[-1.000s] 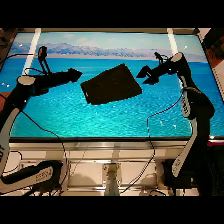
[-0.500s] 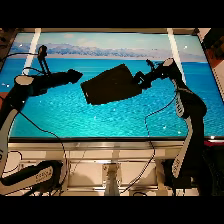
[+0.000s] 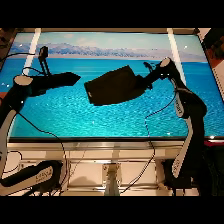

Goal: Fold the clothes and pants, and hang the long-sleeved shirts on hangers.

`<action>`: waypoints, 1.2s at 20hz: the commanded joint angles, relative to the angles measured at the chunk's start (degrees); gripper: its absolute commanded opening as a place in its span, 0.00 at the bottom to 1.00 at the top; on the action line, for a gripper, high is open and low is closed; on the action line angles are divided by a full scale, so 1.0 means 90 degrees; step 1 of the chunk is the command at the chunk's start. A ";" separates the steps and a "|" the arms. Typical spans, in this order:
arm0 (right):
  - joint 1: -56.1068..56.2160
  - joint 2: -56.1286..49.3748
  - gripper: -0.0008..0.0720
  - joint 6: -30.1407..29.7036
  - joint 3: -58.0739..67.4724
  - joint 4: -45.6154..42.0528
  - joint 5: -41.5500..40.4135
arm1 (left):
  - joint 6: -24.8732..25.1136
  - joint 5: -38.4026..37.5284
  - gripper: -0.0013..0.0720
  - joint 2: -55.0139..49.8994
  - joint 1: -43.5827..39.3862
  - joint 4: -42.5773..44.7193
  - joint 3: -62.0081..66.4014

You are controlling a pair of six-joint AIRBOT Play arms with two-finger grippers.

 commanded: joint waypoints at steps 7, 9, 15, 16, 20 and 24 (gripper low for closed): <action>-0.3359 0.2215 0.03 -0.0095 -0.1406 -0.1712 0.0889 | -0.3582 -0.3592 0.03 0.1120 -0.0083 0.3997 -0.0002; -0.4262 0.2752 0.03 -0.0114 -0.1960 -0.2120 0.0862 | -0.4138 -0.4131 0.03 0.1265 -0.0219 0.4507 -0.0017; -0.6751 0.3434 0.03 -0.0083 -0.2730 -0.3101 0.0896 | -0.4682 -0.4330 0.03 0.1260 -0.0539 0.4656 -0.0049; -0.7048 0.3439 0.03 -0.0080 -0.2730 -0.3099 0.0857 | -0.4680 -0.4308 0.03 0.1260 -0.0566 0.4658 -0.0049; -0.7851 0.3439 0.57 0.0593 -0.2691 -0.3070 0.0780 | -0.4680 -0.4289 0.03 0.1260 -0.0566 0.4658 -0.0049; -0.8143 0.3461 0.50 0.0682 -0.2042 -0.1426 0.0546 | -0.4680 -0.4291 0.03 0.1260 -0.0566 0.4658 -0.0049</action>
